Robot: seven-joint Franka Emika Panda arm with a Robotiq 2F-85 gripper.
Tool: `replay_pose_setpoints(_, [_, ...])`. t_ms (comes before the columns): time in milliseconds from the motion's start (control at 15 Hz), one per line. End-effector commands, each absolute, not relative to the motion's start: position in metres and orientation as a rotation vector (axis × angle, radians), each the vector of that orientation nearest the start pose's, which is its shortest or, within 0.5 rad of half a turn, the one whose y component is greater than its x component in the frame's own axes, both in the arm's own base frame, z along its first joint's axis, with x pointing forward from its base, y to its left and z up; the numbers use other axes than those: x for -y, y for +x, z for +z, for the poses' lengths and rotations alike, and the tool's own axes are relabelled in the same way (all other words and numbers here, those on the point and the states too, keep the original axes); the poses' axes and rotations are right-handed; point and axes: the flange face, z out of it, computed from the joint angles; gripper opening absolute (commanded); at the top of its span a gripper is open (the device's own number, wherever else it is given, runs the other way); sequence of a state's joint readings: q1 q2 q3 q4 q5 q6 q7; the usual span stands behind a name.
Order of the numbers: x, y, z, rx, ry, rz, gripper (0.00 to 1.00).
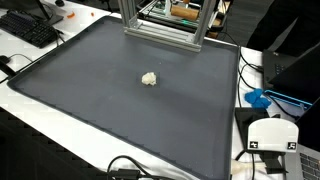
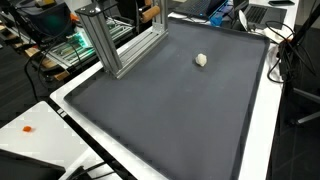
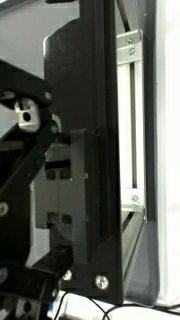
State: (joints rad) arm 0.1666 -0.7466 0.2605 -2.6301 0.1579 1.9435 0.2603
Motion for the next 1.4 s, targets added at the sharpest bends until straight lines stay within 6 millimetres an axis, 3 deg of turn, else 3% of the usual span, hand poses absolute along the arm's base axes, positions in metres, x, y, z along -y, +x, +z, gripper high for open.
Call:
replay_pose_setpoints(0, [-0.16, 0.2918, 0.463, 0.038, -3.147, -0.079, 1.0])
replay_pose_setpoints(667, [-0.1644, 0.2954, 0.4606, 0.042, -3.17, -0.094, 0.98])
replay_pose_setpoints(1067, [-0.1645, 0.2982, 0.46, 0.041, -3.173, -0.091, 0.71])
replay_pose_setpoints(1200, [-0.1647, 0.299, 0.4591, 0.042, -3.173, -0.087, 0.69])
replay_pose_setpoints(1267, [-0.1634, 0.2998, 0.4595, 0.042, -3.179, -0.092, 0.61])
replay_pose_setpoints(1333, [-0.1633, 0.2999, 0.4599, 0.039, -3.178, -0.09, 0.65])
